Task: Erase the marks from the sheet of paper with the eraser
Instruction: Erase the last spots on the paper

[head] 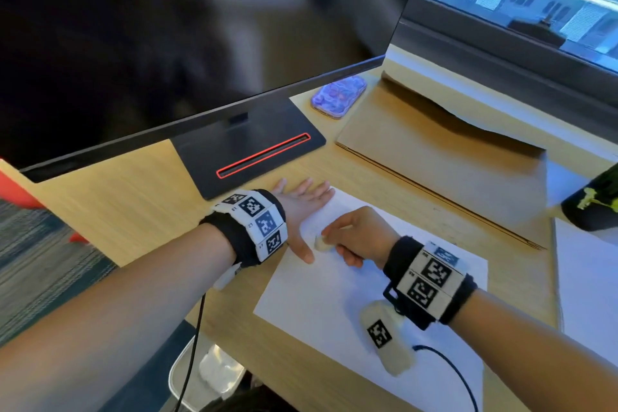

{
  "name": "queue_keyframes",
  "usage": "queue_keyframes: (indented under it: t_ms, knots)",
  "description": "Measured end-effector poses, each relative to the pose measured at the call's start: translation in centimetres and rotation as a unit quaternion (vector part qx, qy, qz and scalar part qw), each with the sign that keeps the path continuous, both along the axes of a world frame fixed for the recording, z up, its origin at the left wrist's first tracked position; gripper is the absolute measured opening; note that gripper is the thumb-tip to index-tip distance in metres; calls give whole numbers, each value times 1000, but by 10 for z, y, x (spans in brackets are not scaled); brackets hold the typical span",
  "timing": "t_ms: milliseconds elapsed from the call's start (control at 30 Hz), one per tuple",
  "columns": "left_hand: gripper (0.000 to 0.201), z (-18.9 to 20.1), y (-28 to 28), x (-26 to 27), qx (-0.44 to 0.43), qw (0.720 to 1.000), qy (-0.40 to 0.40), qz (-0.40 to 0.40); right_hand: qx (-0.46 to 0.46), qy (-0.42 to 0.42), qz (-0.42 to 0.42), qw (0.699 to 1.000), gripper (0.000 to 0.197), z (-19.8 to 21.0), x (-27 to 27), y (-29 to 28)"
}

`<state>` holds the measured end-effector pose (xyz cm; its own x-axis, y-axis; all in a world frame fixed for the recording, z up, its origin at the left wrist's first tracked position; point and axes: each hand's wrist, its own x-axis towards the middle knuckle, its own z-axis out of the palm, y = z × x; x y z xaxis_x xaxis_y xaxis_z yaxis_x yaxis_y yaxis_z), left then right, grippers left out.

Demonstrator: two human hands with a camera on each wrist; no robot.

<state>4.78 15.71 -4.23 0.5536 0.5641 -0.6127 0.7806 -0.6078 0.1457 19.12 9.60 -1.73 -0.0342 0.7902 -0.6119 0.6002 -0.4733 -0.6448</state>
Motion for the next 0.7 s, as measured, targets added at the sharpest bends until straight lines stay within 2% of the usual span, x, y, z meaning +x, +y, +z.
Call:
queue_keyframes:
  t_ms: [67, 133, 167, 300, 367, 500, 567, 633, 700]
  knots:
    - [128, 0, 1, -1, -5, 1000, -5, 3, 49, -37, -39, 997, 16, -2, 4, 18]
    - [128, 1, 0, 0, -10, 1000, -11, 7, 91, -35, -98, 990, 15, -3, 7, 30]
    - [127, 1, 0, 1, -10, 1000, -11, 7, 91, -29, -101, 990, 15, -4, 7, 29]
    - [128, 0, 1, 1, 1, 1000, 2, -3, -1, -26, 25, 999, 15, -1, -7, -1]
    - [128, 0, 1, 0, -1, 1000, -2, -1, 12, -25, 8, 1000, 16, 0, -6, 8]
    - [127, 2, 0, 0, -8, 1000, -16, 9, 77, -18, -99, 992, 12, -6, -1, 29]
    - [128, 1, 1, 0, -2, 1000, -9, 3, 70, -11, -92, 993, 12, -7, -4, 17]
    - [130, -2, 1, 1, 6, 1000, -2, 2, 27, -10, -44, 999, 12, -6, -5, 3]
    - [131, -3, 1, 1, 11, 1000, 0, 2, 22, -18, -34, 999, 16, -5, -2, 9]
